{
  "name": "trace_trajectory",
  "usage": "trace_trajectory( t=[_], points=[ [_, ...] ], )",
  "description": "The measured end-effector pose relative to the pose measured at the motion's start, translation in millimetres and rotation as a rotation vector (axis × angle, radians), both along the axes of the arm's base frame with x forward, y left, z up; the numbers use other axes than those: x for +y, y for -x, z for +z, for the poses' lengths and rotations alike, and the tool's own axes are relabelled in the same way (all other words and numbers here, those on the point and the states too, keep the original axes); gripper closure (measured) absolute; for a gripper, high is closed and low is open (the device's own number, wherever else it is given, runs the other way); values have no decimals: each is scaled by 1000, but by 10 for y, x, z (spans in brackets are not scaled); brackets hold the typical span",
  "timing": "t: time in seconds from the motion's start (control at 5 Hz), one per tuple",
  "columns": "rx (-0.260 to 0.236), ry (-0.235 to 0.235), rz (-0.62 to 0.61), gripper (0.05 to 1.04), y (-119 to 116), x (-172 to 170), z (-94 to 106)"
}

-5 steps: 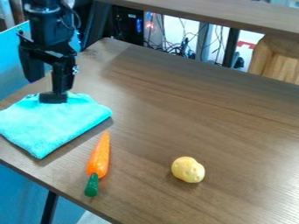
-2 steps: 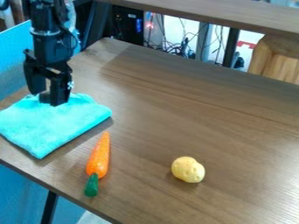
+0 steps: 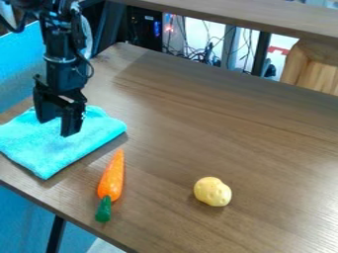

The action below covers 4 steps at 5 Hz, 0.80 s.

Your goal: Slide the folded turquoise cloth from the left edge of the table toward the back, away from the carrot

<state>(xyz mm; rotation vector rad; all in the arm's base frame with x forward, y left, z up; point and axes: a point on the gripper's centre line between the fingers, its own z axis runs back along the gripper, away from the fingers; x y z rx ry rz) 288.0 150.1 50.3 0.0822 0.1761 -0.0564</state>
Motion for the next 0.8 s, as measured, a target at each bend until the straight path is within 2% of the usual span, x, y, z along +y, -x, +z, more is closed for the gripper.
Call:
trace_trajectory(
  t=[0.4,0.6,0.8],
  points=[
    [125,49,27,83,-4,143,-258],
    [146,43,55,83,-98,201,-288],
    [158,17,19,83,-237,201,-298]
  ],
)
